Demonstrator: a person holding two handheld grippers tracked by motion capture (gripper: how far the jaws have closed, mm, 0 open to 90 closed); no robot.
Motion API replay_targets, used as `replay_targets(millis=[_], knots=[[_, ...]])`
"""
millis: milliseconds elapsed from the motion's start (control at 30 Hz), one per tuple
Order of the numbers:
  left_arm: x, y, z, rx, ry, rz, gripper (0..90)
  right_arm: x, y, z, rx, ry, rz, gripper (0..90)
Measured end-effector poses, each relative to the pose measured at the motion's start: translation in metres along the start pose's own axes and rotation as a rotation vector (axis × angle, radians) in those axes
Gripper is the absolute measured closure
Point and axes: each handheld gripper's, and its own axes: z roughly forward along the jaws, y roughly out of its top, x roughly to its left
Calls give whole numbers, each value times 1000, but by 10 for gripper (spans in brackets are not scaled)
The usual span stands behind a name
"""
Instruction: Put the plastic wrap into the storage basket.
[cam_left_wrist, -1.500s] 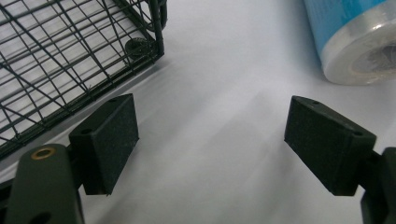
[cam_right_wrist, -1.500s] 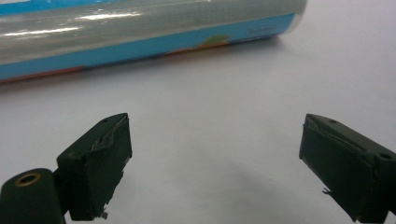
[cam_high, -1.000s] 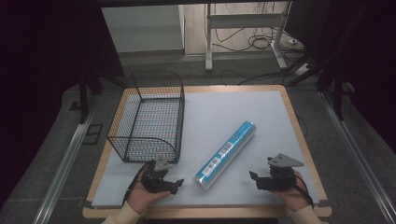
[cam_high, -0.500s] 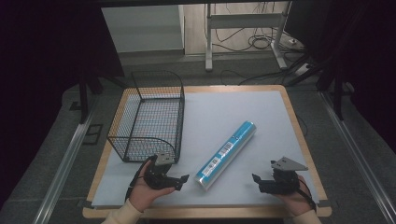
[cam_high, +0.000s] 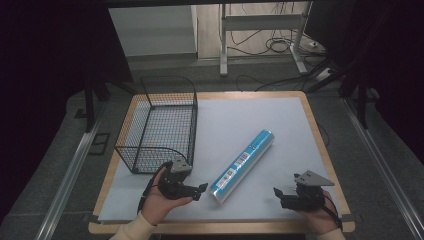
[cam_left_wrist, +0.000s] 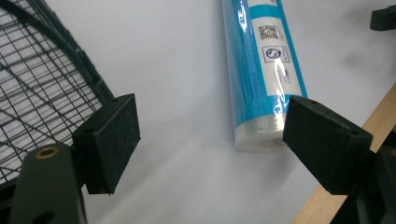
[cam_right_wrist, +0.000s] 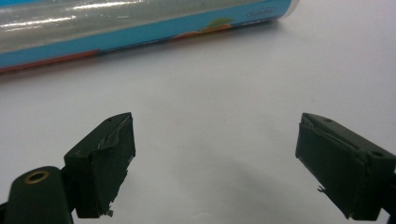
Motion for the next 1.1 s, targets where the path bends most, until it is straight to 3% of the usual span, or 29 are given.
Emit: replay_targets(millis=[233,500,867,1100], knots=[[-3,8,2,7,-3,8,185,0,-1,2,9,0,0,120],[-14,25,8,35,-4,56,183,1,0,1,9,-1,-4,121],[-14,45,10,50,-4,58,182,1,-1,0,11,-7,-1,121],[-19,61,16,57,-13,80,176,1,-1,2,16,-6,-5,121]])
